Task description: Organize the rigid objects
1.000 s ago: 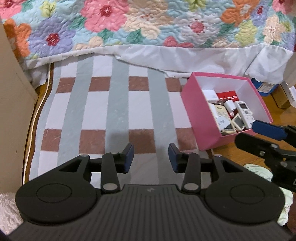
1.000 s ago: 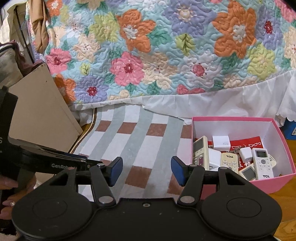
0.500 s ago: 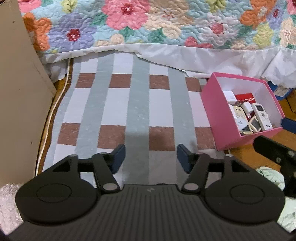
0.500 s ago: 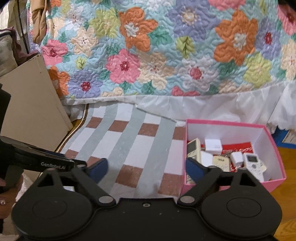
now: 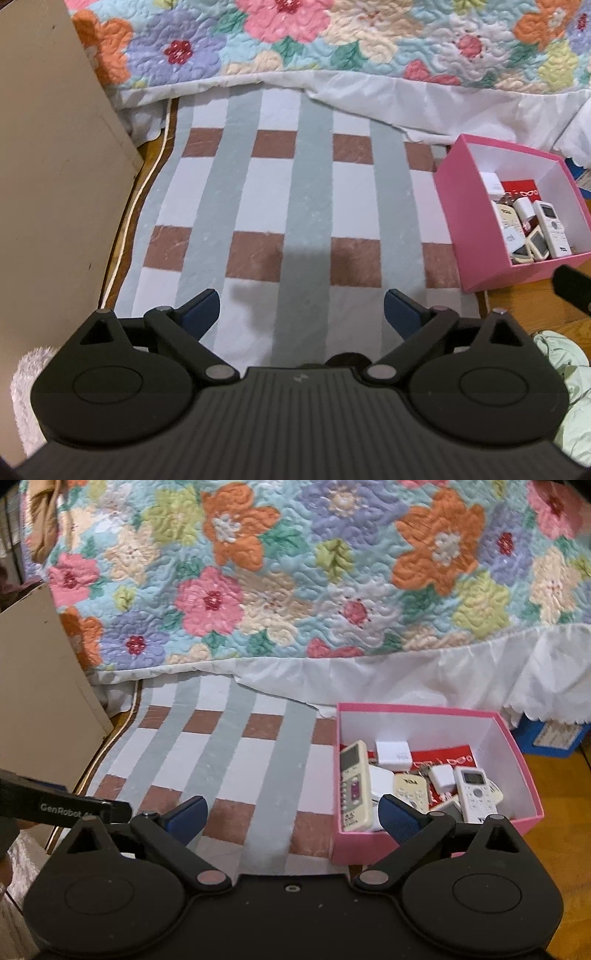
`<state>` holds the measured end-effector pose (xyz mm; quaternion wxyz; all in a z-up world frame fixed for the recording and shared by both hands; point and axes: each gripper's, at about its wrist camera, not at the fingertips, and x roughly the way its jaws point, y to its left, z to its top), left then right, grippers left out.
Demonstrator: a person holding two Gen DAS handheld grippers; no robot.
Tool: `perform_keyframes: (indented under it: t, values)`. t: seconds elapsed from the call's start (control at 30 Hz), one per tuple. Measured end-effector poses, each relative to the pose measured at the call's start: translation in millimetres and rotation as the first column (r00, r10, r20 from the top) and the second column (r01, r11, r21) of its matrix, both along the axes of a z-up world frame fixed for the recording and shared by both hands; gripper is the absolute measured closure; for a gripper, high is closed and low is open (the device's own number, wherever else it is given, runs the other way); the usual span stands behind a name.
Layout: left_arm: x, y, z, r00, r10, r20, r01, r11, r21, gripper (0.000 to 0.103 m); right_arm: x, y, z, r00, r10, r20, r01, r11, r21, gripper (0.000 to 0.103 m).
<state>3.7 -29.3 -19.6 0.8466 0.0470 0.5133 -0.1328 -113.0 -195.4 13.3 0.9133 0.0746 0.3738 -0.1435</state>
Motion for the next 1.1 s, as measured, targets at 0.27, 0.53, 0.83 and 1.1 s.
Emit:
perform_keyframes:
  t: [0.27, 0.53, 0.83, 1.1]
  values:
    - [0.3, 2.4, 2.5, 1.000, 0.003, -0.026, -0.002, 0.998, 0.056, 0.006, -0.4, -1.3, 1.4, 0.998, -0.030, -0.056, 0.030, 1.000, 0.008, 0.002]
    - [0.8, 4.4, 6.3, 1.000, 0.004, -0.024, -0.002, 0.998, 0.059, 0.006, 2.9, -2.3, -1.1, 0.996, -0.032, -0.077, 0.033, 0.999, -0.001, 0.002]
    - [1.7, 7.2, 3.5, 0.999, 0.011, -0.036, -0.008, 0.997, 0.074, 0.006, 5.2, 0.5, -4.2, 0.995, -0.035, -0.093, 0.034, 0.999, -0.011, 0.002]
    - [2.6, 7.3, 1.4, 0.999, 0.014, -0.042, -0.011, 0.996, 0.087, 0.006, 6.4, -3.3, -8.8, 0.993, -0.045, -0.110, 0.044, 0.999, -0.010, 0.002]
